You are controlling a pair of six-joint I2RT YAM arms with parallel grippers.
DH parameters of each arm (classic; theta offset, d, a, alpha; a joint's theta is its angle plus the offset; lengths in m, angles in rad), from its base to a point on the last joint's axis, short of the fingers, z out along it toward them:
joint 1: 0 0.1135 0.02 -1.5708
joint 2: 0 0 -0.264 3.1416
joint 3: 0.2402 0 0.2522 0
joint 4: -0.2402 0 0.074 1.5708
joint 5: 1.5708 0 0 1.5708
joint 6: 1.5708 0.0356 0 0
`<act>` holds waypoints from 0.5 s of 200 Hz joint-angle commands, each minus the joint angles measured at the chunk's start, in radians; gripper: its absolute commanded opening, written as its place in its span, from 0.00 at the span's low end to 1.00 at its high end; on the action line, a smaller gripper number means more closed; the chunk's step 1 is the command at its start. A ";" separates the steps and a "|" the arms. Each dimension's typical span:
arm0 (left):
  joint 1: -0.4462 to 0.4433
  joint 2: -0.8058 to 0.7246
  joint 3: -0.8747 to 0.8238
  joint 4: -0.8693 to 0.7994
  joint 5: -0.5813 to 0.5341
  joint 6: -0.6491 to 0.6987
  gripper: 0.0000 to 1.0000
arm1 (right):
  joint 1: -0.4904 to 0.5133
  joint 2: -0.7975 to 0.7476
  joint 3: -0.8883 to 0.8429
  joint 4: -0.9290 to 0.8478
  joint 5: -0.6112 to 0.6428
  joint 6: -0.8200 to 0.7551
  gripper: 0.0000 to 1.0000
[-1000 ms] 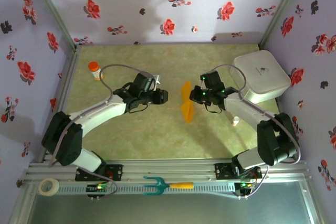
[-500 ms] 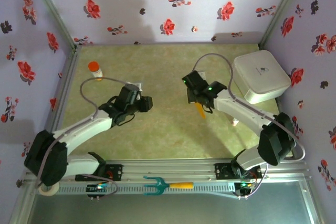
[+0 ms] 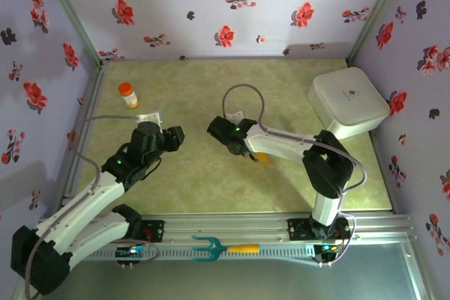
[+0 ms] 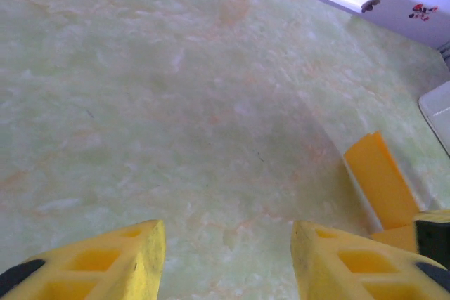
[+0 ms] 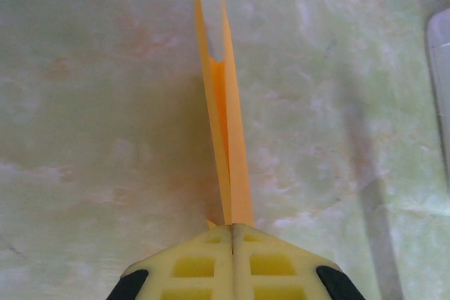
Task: Fold a paper plane with a square sheet of paper (pick it up from the middle)
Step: Turn over the paper at the center of the table.
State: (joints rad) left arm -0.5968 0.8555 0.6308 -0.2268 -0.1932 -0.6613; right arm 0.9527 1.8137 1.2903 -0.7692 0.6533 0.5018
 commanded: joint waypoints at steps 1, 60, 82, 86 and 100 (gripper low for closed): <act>0.011 -0.035 -0.010 -0.081 -0.047 -0.027 0.51 | 0.020 0.044 0.048 0.012 -0.084 0.043 0.01; 0.014 -0.075 -0.004 -0.144 -0.040 -0.025 0.66 | 0.016 0.079 0.071 0.158 -0.394 0.043 0.12; 0.015 -0.069 0.002 -0.165 -0.021 -0.010 0.77 | -0.007 0.071 0.053 0.208 -0.505 0.055 0.22; 0.017 -0.067 0.004 -0.173 -0.025 -0.011 0.79 | -0.012 0.069 0.048 0.217 -0.525 0.059 0.23; 0.031 -0.064 0.008 -0.210 -0.039 -0.026 0.88 | -0.041 0.035 0.005 0.281 -0.633 0.080 0.31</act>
State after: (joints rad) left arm -0.5873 0.7925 0.6308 -0.3618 -0.2100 -0.6765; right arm 0.9539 1.8782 1.3331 -0.5926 0.2214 0.5457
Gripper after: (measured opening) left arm 0.825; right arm 0.264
